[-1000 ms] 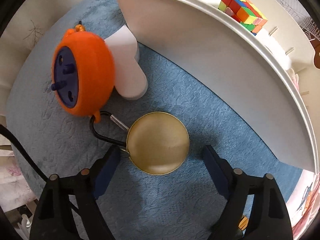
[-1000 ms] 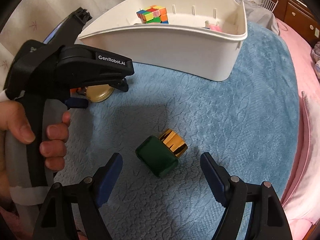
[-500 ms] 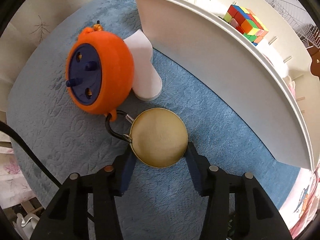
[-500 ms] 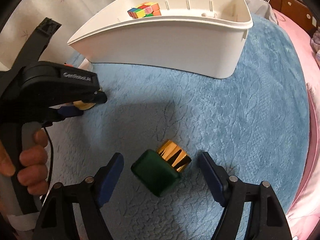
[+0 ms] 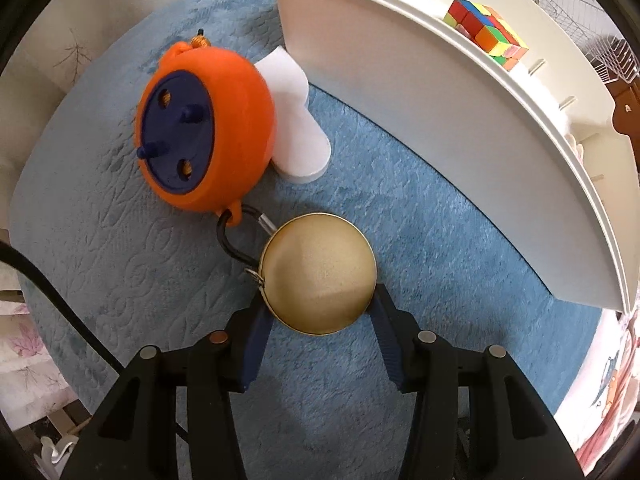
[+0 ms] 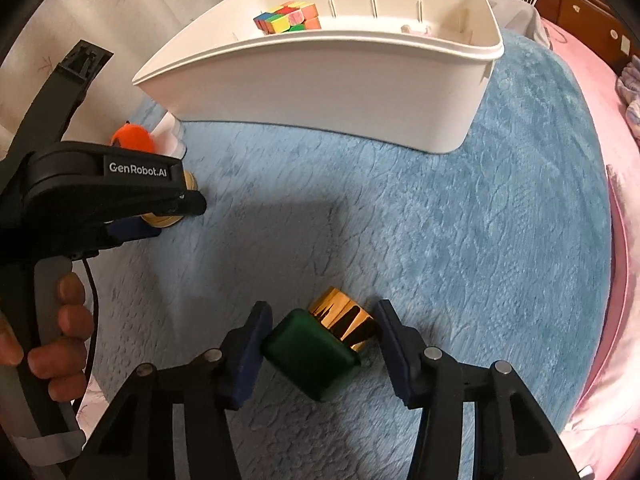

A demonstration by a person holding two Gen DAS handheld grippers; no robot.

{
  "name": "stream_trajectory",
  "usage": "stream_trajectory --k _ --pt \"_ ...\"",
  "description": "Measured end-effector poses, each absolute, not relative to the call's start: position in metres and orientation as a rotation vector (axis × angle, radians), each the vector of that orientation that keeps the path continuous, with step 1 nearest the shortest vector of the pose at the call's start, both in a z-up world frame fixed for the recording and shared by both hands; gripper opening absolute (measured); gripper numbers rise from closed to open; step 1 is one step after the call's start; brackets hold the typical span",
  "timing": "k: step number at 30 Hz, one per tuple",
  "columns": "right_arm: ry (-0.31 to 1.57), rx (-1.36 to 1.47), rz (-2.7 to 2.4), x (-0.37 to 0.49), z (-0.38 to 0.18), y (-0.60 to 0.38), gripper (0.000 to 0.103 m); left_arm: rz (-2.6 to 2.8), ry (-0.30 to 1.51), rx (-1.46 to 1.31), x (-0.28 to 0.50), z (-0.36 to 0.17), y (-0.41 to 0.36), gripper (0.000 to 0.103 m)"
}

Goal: Organize rigid objects
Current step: 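Grasp the gold round compact with left tool while right tool grasps the green-gold item, then carry the gold compact with left tool while right tool carries the green-gold item to the tray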

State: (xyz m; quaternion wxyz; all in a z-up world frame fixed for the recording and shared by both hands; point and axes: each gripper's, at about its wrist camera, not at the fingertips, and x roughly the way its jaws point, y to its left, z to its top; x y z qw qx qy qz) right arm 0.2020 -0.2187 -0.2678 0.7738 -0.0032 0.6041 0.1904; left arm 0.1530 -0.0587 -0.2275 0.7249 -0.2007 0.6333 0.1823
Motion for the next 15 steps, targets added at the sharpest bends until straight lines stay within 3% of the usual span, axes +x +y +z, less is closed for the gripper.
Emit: stream_trajectory --k 15 --pt "1.328 0.106 0.352 0.201 -0.262 -0.233 0.053 0.238 1.525 -0.523 0.086 -0.227 -0.043 0.051"
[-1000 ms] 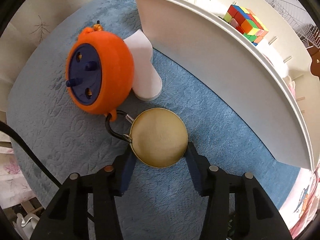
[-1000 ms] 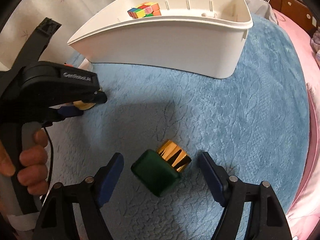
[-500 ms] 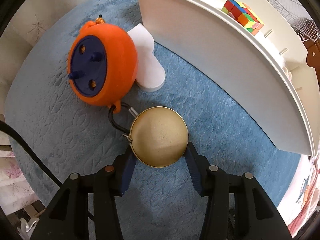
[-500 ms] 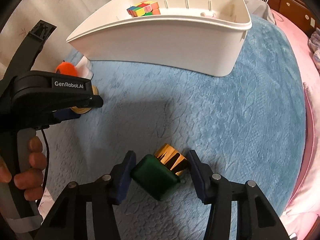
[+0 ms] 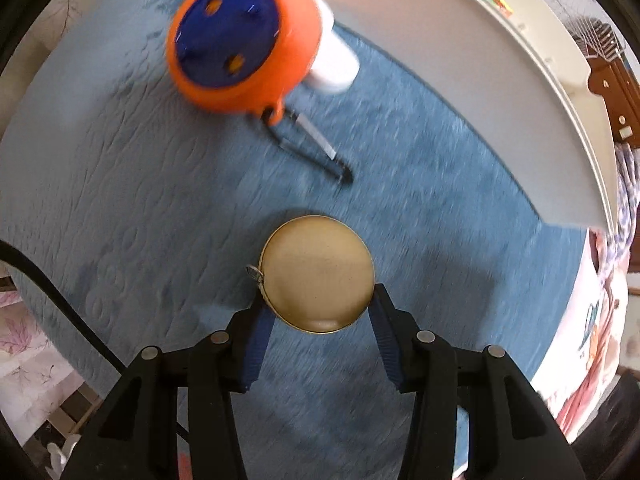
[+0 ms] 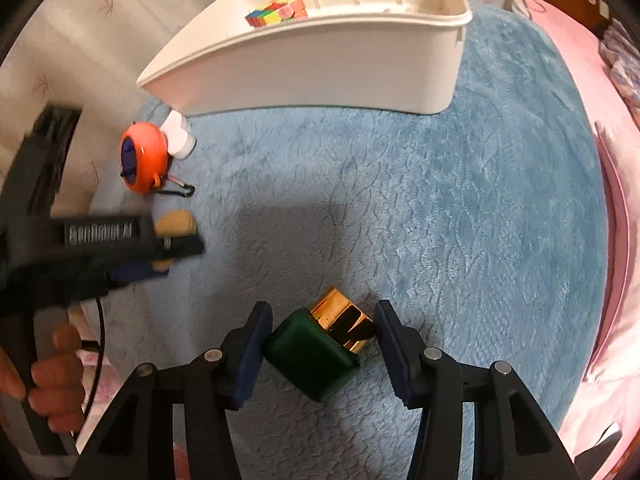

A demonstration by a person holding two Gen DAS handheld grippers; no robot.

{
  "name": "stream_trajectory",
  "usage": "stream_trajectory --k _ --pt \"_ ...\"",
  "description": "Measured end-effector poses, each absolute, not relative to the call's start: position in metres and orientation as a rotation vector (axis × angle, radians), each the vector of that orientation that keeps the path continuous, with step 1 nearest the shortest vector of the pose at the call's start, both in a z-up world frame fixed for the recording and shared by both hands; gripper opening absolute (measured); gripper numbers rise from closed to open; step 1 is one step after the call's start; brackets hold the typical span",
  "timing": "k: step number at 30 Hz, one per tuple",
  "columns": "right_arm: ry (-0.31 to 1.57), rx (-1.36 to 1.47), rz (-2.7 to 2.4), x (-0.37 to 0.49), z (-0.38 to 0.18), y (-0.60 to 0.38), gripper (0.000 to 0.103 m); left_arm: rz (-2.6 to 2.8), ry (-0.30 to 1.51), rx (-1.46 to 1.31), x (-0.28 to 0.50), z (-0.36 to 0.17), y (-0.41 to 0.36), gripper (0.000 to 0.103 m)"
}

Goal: Organize rigid objects
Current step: 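Carry the gold compact with left tool while right tool carries the green-gold item to the tray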

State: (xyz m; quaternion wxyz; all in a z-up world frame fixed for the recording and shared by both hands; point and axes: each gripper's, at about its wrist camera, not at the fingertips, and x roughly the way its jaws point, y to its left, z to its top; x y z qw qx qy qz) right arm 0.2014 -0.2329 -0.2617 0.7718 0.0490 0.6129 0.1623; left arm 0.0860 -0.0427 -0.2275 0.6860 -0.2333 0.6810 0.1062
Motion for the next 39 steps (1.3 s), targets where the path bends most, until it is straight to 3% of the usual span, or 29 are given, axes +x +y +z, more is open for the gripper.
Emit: stream_trajectory --k 9,17,24,39 --pt "1.226 0.130 0.303 0.188 -0.226 -0.238 0.053 0.196 1.585 -0.502 0.054 -0.214 -0.020 0.050" --pt "1.092 0.080 0.310 0.188 -0.181 -0.241 0.053 0.099 1.498 -0.371 0.064 -0.164 -0.010 0.050" --pt "0.974 0.053 0.300 0.207 -0.151 -0.239 0.053 0.021 1.369 -0.250 0.110 -0.121 -0.008 0.050" --pt "0.859 0.040 0.239 0.255 -0.136 -0.229 0.053 -0.096 1.202 -0.090 0.194 -0.104 -0.023 0.050"
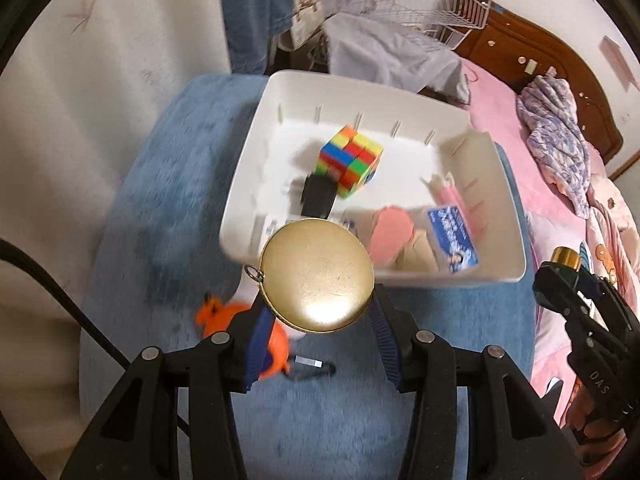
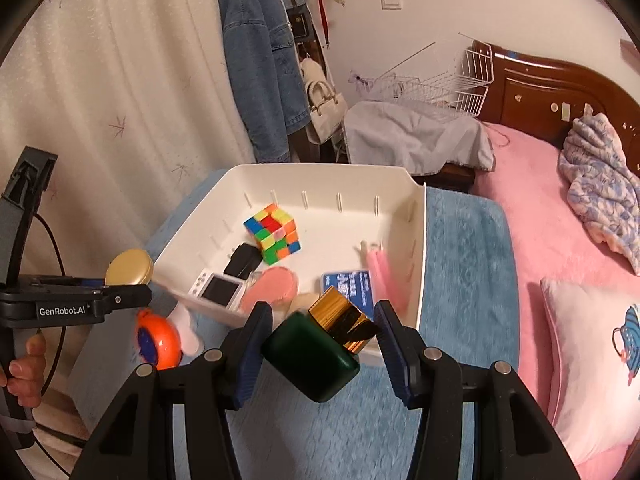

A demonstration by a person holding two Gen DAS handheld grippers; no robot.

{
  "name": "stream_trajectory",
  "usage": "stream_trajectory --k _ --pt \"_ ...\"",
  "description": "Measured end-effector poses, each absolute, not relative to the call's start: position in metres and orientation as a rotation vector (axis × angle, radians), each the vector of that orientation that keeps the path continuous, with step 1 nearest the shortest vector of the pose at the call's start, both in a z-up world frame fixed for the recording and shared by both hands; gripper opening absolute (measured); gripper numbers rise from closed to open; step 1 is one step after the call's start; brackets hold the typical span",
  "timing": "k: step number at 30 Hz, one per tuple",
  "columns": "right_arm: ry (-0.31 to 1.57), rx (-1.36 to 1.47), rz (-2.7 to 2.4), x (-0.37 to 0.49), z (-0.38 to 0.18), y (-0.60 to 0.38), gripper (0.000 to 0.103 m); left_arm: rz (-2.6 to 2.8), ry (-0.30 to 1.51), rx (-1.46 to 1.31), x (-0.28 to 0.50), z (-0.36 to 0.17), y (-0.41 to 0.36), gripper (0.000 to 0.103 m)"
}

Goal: Organize rigid objects
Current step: 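Carry the gold compact with left tool while right tool carries the green-gold item to the tray, then open both tools to drop the gold compact and green-gold item into the tray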

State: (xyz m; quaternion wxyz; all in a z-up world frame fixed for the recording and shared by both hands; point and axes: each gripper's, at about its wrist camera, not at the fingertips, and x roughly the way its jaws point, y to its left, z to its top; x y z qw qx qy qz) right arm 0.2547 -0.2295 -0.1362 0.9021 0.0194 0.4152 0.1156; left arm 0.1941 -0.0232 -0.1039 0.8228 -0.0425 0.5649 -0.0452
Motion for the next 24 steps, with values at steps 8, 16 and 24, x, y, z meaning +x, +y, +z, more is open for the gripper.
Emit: stream_trajectory --k 8,16,24 --pt "0.875 0.042 0.196 0.282 -0.154 -0.222 0.053 -0.140 1.153 -0.068 0.227 -0.109 -0.027 0.050" --pt "0.914 0.064 0.160 0.301 -0.173 -0.218 0.053 -0.153 1.163 -0.080 0.253 -0.119 -0.032 0.051" --pt "0.924 0.081 0.153 0.304 -0.176 -0.220 0.053 -0.142 1.167 -0.060 0.264 -0.121 -0.033 0.043"
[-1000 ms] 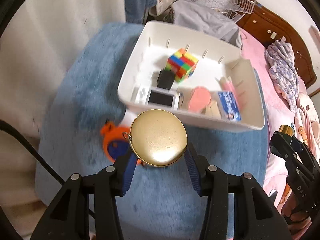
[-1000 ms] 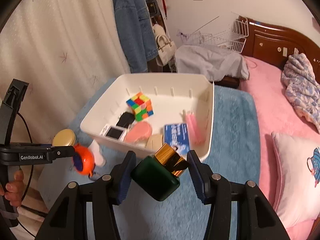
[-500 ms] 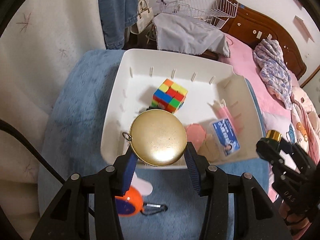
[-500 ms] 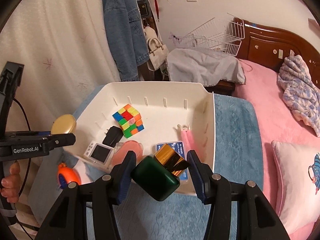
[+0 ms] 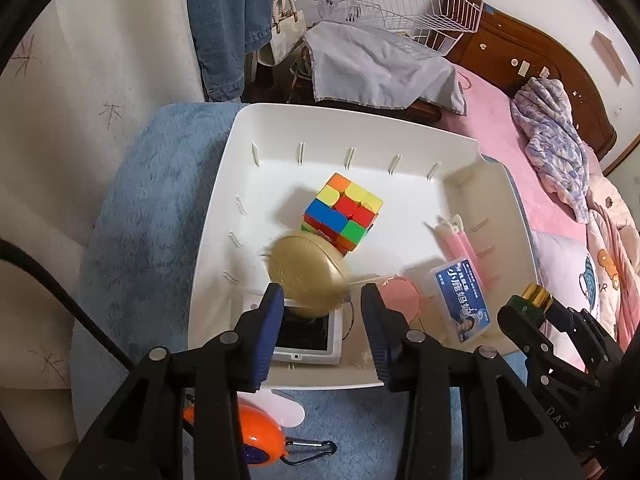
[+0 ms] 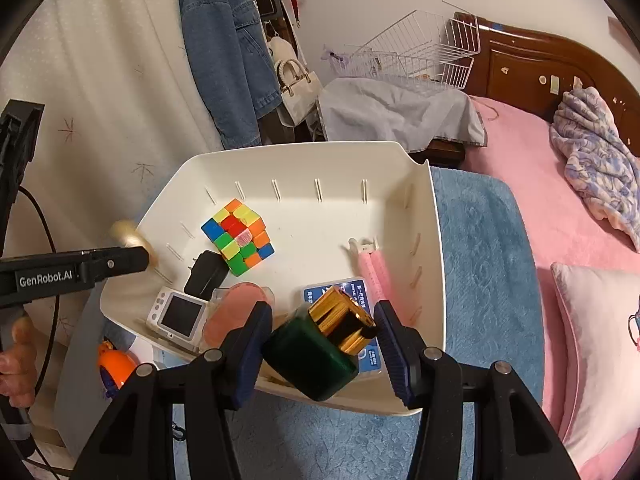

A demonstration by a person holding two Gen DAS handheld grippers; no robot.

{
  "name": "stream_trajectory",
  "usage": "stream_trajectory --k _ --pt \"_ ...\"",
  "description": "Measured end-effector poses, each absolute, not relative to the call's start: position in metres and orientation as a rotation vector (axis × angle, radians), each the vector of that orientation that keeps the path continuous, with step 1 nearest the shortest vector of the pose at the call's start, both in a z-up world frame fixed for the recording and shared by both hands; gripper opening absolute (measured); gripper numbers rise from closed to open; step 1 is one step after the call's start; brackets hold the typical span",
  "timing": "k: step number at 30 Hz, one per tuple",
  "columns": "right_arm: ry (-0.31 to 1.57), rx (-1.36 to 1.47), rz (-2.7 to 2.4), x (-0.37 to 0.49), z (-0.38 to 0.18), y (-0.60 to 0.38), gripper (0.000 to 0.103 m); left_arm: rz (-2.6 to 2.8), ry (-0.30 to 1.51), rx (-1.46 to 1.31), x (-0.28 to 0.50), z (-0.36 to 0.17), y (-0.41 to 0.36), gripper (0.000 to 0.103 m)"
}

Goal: Organize rigid objects
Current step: 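Open both tools to drop the gold compact and green-gold item into the tray, then move both tools toward the orange cord reel and its white plug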

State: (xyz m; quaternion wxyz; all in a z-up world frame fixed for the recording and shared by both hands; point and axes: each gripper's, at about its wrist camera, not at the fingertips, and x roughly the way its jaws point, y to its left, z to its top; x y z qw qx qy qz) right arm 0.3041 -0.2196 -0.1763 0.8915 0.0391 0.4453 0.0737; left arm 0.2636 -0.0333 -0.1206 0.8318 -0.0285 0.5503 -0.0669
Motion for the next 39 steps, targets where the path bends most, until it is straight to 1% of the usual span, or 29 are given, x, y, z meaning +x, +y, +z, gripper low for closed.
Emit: stream_trajectory --k 11,15,20,23,26,31,33,39 --pt "0.870 0.097 0.197 0.290 -0.154 -0.222 0.054 -0.080 1.145 -0.064 0.251 -0.104 -0.031 0.043" --pt "0.851 0.132 0.222 0.280 -0.143 -0.226 0.060 -0.047 1.131 -0.047 0.238 -0.094 -0.030 0.043" --pt "0.842 0.204 0.263 0.267 -0.131 -0.230 0.060 0.002 1.129 -0.074 0.214 -0.080 -0.022 0.044" --pt "0.844 0.252 0.287 0.257 -0.126 -0.234 0.064 0.033 1.118 -0.089 0.199 -0.073 -0.016 0.048" --pt "0.850 0.288 0.308 0.247 -0.122 -0.236 0.065 0.070 1.106 -0.075 0.183 -0.068 -0.012 0.054" --pt "0.863 0.348 0.337 0.227 -0.120 -0.243 0.069 0.128 1.116 -0.099 0.154 -0.065 -0.002 0.057" --pt "0.874 0.365 0.346 0.220 -0.121 -0.244 0.071 0.146 1.115 -0.105 0.143 -0.065 0.001 0.062" --pt "0.919 0.421 0.377 0.201 -0.128 -0.246 0.071 0.196 1.105 -0.080 0.108 -0.064 0.007 0.072"
